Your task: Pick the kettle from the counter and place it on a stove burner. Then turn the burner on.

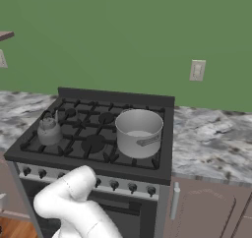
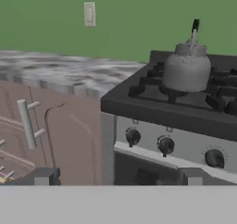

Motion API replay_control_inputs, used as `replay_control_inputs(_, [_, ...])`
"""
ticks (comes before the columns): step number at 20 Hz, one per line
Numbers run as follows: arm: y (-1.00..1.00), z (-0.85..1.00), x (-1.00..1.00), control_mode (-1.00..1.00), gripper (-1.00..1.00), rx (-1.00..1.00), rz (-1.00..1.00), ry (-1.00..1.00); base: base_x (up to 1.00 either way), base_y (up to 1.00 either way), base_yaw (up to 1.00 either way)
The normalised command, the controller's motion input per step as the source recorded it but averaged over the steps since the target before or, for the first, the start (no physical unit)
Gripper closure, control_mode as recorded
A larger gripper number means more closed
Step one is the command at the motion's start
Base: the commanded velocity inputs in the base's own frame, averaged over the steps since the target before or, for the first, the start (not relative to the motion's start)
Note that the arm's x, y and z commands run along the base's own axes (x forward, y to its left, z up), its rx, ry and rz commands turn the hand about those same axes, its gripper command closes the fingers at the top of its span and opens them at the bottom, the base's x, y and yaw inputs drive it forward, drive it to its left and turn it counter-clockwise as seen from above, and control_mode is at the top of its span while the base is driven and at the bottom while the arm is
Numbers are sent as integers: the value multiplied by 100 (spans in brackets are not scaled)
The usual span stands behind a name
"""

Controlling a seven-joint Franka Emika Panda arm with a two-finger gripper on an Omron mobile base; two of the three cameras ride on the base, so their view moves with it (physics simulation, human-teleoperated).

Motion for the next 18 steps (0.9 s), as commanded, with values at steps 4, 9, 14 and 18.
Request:
replay_control_inputs(4, [-17,-1,0,-100,-100,28,3,-6,0,0,0])
replay_control_inputs(9, [-4,0,0,-100,-100,3,-2,-11,0,0,0])
replay_control_inputs(14, [8,-1,2,-100,-100,25,-20,-29,0,0,0])
replay_control_inputs(18, [8,-1,1,-100,-100,17,-17,-11,0,0,0])
